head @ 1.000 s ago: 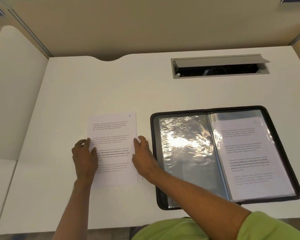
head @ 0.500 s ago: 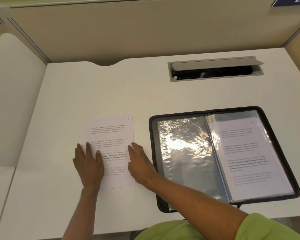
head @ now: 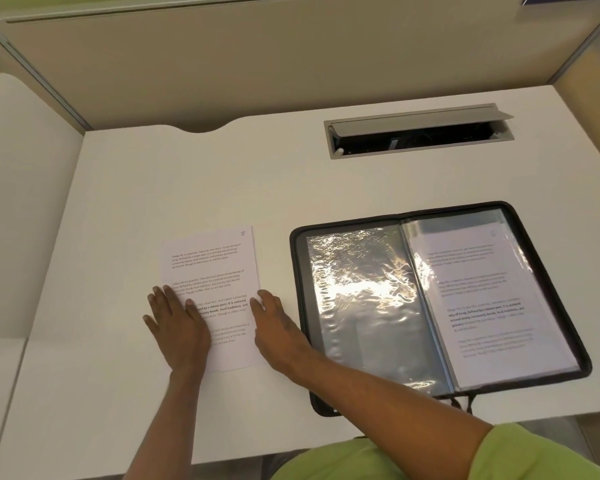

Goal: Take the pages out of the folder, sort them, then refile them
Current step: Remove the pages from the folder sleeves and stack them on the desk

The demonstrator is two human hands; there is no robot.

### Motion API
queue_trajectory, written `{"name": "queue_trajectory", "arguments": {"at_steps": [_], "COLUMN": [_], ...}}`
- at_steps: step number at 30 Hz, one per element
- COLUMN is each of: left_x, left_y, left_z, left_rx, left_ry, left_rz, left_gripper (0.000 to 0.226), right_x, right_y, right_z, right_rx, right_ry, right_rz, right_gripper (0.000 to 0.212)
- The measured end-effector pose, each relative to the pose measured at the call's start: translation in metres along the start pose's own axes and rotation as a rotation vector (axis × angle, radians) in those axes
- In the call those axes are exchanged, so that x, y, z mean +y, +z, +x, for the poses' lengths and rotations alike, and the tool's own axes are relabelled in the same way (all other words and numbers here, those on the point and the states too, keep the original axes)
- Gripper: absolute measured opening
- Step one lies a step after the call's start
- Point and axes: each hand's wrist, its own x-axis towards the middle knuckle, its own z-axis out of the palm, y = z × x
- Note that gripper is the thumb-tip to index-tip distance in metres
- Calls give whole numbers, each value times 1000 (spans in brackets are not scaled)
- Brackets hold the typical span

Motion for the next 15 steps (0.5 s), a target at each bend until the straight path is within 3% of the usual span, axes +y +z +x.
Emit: {"name": "queue_trajectory", "arguments": {"at_steps": [10,15], "left_x": [0,24], "left_y": [4,4], "left_z": [1,-10], "left_rx": [32,46], "left_ry": [13,136], "left_rz": [25,59], "left_gripper": [58,62], "right_x": [0,33], "right_y": [-4,-32], "right_z": [-9,-7], "right_rx": [-21,187], "right_ry": [-12,-61], "right_rz": [-32,-265], "right_gripper": [58,63]}}
